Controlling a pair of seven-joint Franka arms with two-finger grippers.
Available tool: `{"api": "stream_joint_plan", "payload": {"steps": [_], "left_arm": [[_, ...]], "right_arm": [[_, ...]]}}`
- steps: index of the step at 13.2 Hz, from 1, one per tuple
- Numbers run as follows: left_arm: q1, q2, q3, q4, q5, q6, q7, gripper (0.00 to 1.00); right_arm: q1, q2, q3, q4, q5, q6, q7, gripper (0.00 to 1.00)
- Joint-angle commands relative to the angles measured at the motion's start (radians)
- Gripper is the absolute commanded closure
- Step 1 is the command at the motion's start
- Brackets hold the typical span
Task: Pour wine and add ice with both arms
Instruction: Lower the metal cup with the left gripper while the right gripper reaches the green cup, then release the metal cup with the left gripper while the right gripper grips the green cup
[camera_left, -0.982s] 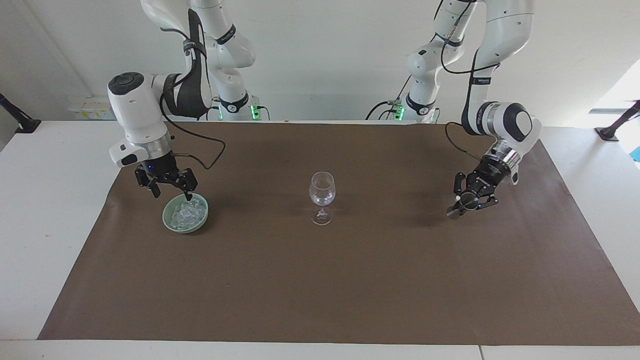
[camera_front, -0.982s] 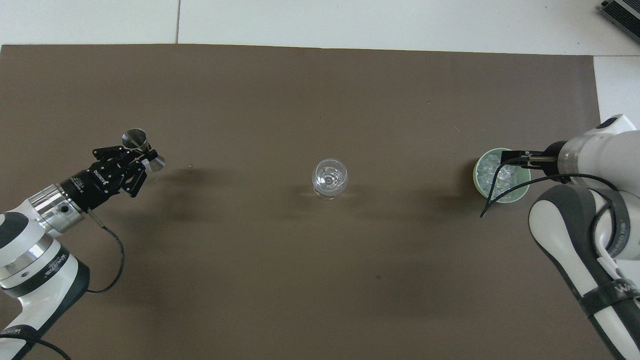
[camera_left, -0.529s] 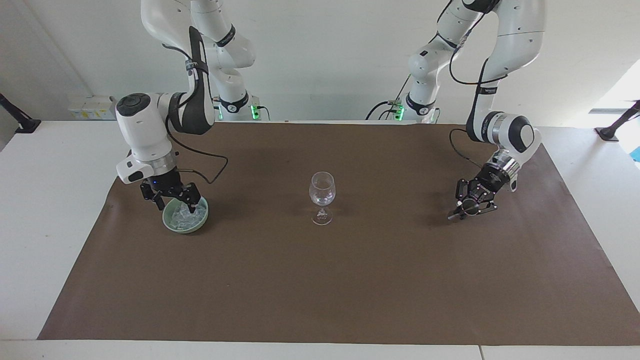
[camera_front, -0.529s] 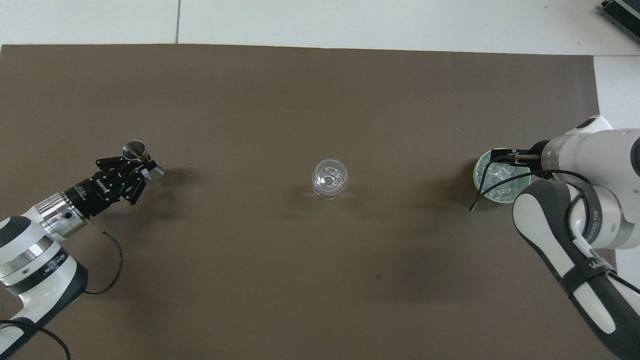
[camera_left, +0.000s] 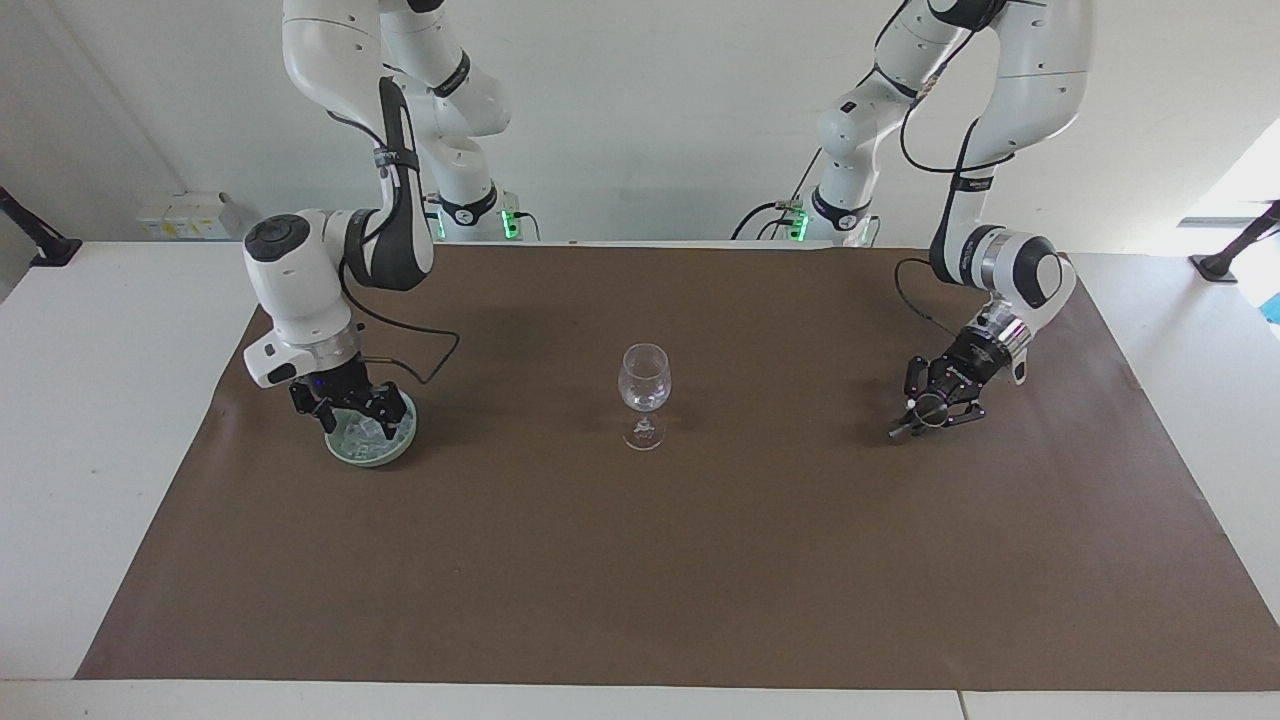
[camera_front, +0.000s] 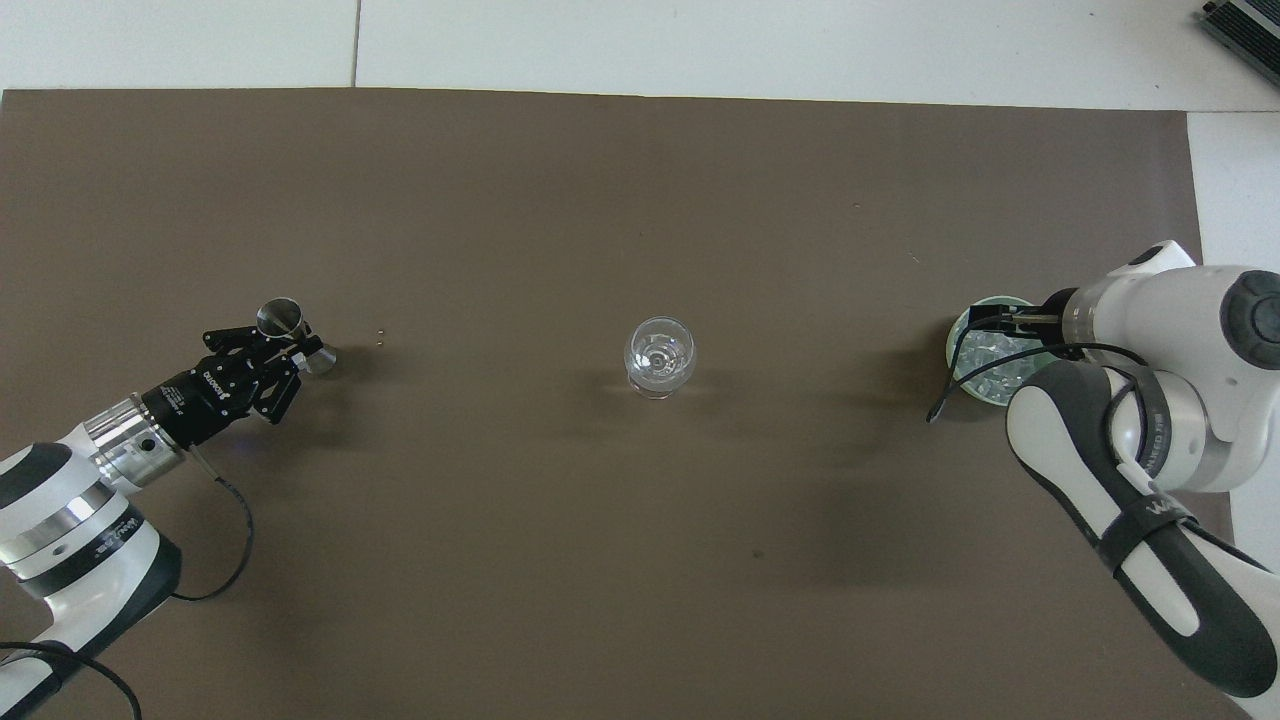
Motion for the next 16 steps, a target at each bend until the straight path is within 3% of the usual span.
{"api": "stream_joint_plan", "payload": {"steps": [1,3,6,9,11,14,16], "left_arm": [[0.005,-0.005,-0.002,-0.03,0.012,-0.022,0.048,1.0],[0.002,-0.005,-0.002,-0.03,0.012,-0.022,0.051,1.0],[-0.001,-0.005,-0.002,-0.031,0.012,-0.016,0.054,1.0],[-0.007,-0.003,-0.002,-0.031,0.01,-0.003,0.059,0.72],[-0.009,-0.002,-0.002,-0.031,0.012,0.012,0.059,0.52],[-0.007,-0.002,-0.001,-0.031,0.012,0.018,0.056,0.43],[-0.007,-0.002,-0.001,-0.03,0.012,0.021,0.057,0.31]], "right_arm": [[-0.016,-0.025,0.008,-0.059,-0.007,0.023,-0.02,0.04],[-0.014,-0.031,0.008,-0.075,-0.007,0.02,-0.02,0.16],[-0.016,-0.036,0.007,-0.08,-0.007,0.011,-0.026,0.46],[-0.017,-0.037,0.005,-0.076,-0.007,-0.008,-0.026,0.82],[-0.016,-0.049,0.005,-0.069,-0.007,-0.014,-0.023,0.88],[-0.016,-0.059,0.007,-0.067,-0.007,-0.014,-0.013,0.9],[-0.014,-0.074,0.007,-0.066,-0.007,-0.019,-0.013,0.96]]}}
